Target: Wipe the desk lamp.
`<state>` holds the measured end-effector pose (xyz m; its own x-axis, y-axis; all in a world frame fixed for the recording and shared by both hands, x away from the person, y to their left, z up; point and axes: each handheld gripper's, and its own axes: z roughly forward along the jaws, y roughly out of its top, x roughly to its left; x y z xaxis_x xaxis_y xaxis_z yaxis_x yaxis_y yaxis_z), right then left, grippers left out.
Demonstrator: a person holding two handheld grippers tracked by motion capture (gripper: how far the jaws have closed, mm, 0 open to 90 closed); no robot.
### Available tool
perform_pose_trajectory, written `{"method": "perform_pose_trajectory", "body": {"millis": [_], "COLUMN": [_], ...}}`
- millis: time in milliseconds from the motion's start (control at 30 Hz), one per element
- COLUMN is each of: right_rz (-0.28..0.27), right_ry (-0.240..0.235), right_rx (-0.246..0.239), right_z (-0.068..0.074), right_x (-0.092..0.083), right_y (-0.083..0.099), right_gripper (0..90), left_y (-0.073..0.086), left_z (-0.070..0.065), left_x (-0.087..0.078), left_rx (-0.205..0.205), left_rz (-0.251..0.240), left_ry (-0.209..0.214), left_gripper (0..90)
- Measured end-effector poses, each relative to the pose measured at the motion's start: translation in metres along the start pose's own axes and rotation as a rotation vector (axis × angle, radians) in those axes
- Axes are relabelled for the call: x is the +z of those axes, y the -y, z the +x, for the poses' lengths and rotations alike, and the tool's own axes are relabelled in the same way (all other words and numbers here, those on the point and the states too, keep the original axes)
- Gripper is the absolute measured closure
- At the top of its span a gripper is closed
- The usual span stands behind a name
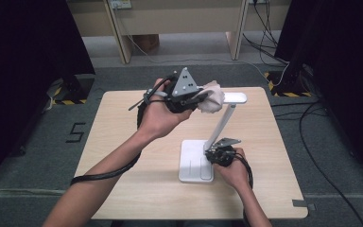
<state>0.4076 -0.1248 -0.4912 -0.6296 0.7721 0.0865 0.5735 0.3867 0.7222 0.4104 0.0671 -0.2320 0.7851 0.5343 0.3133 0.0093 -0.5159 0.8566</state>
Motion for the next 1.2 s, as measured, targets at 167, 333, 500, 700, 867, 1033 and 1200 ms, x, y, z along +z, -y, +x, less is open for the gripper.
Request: {"method": "perform_pose_trajectory", "body": {"millis": [167, 333, 500, 700, 867, 1033, 1200], "right_rz": [0.0, -0.005, -0.007, -0.01, -0.01, -0.01, -0.015], "right_ry": [0.0, 0.002, -0.002, -0.004, -0.003, -0.002, -0.004], "right_rx": [0.002, -0.007, -0.008, -0.006, 0.001, 0.0, 0.003], "right_z": [0.0, 0.0, -0.001, -0.001, -0.001, -0.001, -0.001], "right_x": [0.0, 0.0, 0.0, 0.0, 0.0, 0.0, 0.0], "right_y": [0.0, 0.001, 0.001, 0.001, 0.002, 0.002, 0.003], "right_gripper": [81.6, 81.6, 81.8, 81.8, 81.8, 81.8, 81.8], "left_y": [-0.005, -0.009, -0.013, -0.019, -0.024, -0.027, -0.031], "left_z": [-0.003, -0.006, -0.008, -0.013, -0.016, -0.018, -0.023], "left_x": [0.006, 0.012, 0.016, 0.022, 0.029, 0.034, 0.037], "left_rx": [0.007, 0.005, 0.01, 0.017, 0.011, 0.011, 0.025], "left_rz": [0.008, 0.005, 0.011, 0.017, 0.019, 0.018, 0.022], "left_ry": [0.014, 0.023, 0.03, 0.044, 0.065, 0.069, 0.079], "left_gripper": [79.3, 79.3, 79.3, 79.2, 79.2, 79.2, 79.1]}}
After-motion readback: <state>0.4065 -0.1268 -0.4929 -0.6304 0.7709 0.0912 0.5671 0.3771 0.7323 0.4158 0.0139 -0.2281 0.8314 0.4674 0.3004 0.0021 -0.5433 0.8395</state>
